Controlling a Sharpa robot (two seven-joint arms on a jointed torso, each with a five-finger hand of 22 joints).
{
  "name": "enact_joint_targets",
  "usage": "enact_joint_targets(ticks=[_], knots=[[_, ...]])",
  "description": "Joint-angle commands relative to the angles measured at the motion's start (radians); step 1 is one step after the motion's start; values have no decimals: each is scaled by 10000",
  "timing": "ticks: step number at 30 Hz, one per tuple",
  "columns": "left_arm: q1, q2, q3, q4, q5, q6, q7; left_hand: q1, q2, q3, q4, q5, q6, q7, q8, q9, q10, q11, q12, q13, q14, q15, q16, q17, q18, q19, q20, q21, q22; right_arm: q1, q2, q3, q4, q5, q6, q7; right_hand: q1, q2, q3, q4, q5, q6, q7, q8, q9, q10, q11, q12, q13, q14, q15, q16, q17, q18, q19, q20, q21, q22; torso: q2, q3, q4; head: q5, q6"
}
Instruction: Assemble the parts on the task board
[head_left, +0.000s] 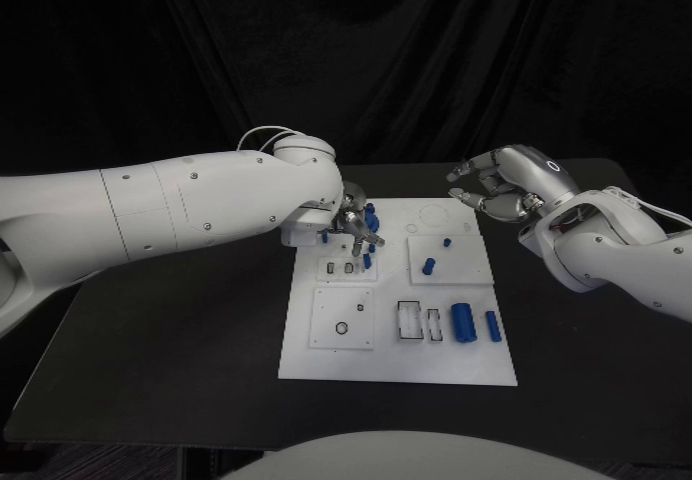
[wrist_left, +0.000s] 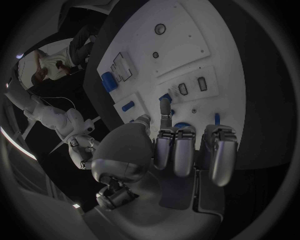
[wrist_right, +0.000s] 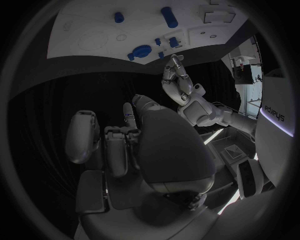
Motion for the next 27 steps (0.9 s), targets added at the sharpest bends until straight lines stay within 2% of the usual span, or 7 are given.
enact_joint_targets(ticks=[1, 6, 12, 21, 27], knots=[[-70, 44, 10, -48, 124, -92, 3, 99, 120, 55, -48, -349, 71, -9, -121, 74, 1055, -96, 35, 2631, 1055, -74, 26, 2630, -59, 1034, -83, 69, 2631, -23, -20, 8, 22, -10, -37, -174, -69, -16, 35, 11, 52, 67, 13, -59, -17, 1026, 64, 27, 2629, 1051, 82, 25, 2634, -139, 16, 64, -35, 1664, 1, 10, -15, 28, -44], [-133, 55, 10, -103, 126, -175, 31, 151, 143, 111, -83, -375, 47, -5, -189, 110, 1055, -96, 35, 2631, 1055, -78, 26, 2630, -59, 1034, -89, 69, 2631, -24, -20, 8, 15, -10, -36, -183, -69, -16, 35, 11, 52, 67, 13, -59, -17, 1026, 64, 27, 2629, 1051, 82, 25, 2634, -139, 16, 64, -35, 1664, -2, 17, -34, 56, -88], [-173, 60, 10, -163, 126, -217, 53, 175, 175, 161, -90, -343, 11, 8, -262, 134, 1055, -87, 35, 2631, 1055, -74, 26, 2630, -59, 1034, -89, 69, 2631, -25, 17, 8, -9, -10, -18, -188, -61, -19, 42, 2, 69, 70, 16, -64, -19, 1026, 68, 27, 2629, 1051, 85, 25, 2634, -138, 14, 67, -42, 1663, 3, 8, -18, 34, -97], [-290, 22, 10, -231, 126, -315, 63, 205, 187, 236, -105, -289, 129, -15, -264, 252, 1055, -95, 35, 2631, 1055, -75, 26, 2630, -59, 1034, -88, 69, 2631, -50, 29, 8, -35, -10, 14, -190, -58, -21, 45, -3, 76, 70, 17, -67, -20, 1026, 71, 27, 2629, 1051, 87, 25, 2634, -139, 16, 69, -37, 1664, -32, 15, -15, 32, 17], [-354, 37, 10, -325, 126, -342, 79, 215, 182, 251, -112, -281, 150, -23, -257, 287, 1055, -100, 35, 2631, 1055, -77, 26, 2630, -59, 1034, -90, 69, 2631, -63, 25, 7, -40, -10, 31, -200, -58, -21, 45, -3, 76, 70, 17, -67, -20, 1026, 71, 27, 2629, 1051, 87, 25, 2634, -139, 16, 69, -37, 1664, -47, 3, -30, 61, 7]])
